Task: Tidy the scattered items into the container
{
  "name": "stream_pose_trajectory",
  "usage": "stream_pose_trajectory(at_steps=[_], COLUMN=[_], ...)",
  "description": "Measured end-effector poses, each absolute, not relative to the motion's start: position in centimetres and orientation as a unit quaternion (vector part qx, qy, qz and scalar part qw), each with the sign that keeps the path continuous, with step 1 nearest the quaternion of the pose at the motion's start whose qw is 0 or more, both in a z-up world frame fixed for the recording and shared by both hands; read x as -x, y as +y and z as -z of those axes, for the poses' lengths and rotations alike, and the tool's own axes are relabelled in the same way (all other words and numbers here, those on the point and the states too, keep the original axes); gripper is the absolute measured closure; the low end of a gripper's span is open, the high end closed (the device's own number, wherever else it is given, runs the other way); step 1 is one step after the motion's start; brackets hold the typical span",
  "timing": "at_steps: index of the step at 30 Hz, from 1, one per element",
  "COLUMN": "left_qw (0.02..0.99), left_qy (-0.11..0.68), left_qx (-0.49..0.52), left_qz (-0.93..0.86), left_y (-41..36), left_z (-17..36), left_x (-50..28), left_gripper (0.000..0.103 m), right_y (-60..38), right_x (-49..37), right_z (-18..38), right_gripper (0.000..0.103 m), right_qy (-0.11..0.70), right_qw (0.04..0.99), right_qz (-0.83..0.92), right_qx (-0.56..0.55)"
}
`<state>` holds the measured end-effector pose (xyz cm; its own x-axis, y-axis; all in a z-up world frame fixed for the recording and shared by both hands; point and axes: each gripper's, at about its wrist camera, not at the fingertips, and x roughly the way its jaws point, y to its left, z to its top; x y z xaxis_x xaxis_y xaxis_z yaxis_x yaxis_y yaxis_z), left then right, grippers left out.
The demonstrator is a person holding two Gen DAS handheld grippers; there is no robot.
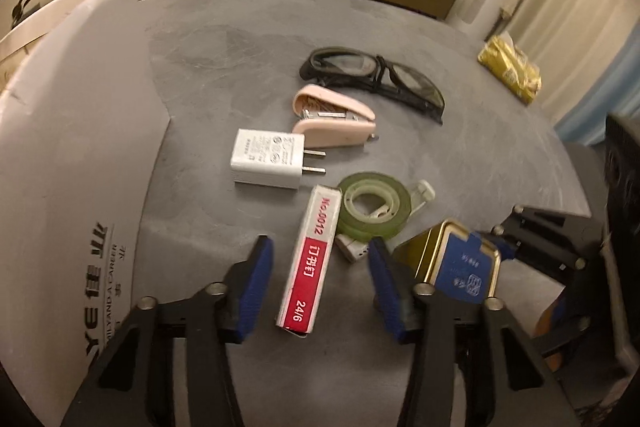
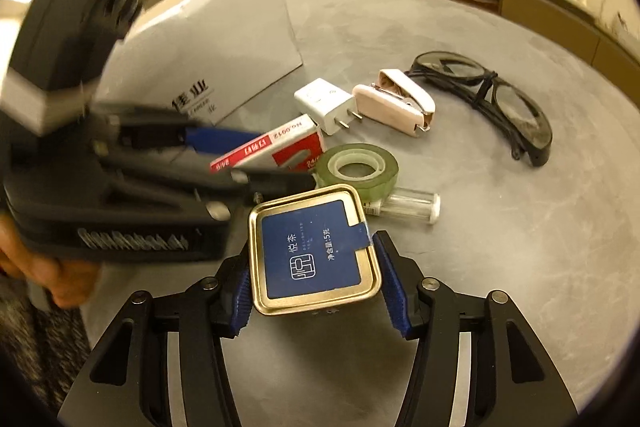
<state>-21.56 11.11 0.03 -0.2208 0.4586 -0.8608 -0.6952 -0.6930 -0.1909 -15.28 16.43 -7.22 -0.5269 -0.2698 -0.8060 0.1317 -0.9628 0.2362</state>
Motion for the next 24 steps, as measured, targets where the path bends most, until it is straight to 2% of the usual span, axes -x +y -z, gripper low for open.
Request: stream_pose_trajectory(at_steps=[1,2,3,24], left_qw=[0.373,0.370,0.367,0.379], left_qy=[0.131,0.142,0.150,0.143], left_qx=[0.496,0.491,0.485,0.446], left_qz=[-0.773,-0.776,-0.779,-0.798], left_y=[11.3,11.3,11.4,9.4], left_z=[0.2,0.4,0.4,-2.3], left_x=[21.3,20.9,20.7,17.6], left_gripper=[0.073,0.083,0.087,0.087], right_y=[16.6,16.7,16.7,16.3], right_x=[15.4,15.5,15.5,12.6], right_z=[7.2,7.2,7.1,4.2], right_gripper=[0.046,0.047,0.047,0.047], right_qy=[-0.083,-0.089,-0.091,-0.099], right_qw=[0.117,0.117,0.115,0.090], right_qz=[0.868,0.866,0.864,0.872], right_qx=[-0.476,-0.478,-0.481,-0.470])
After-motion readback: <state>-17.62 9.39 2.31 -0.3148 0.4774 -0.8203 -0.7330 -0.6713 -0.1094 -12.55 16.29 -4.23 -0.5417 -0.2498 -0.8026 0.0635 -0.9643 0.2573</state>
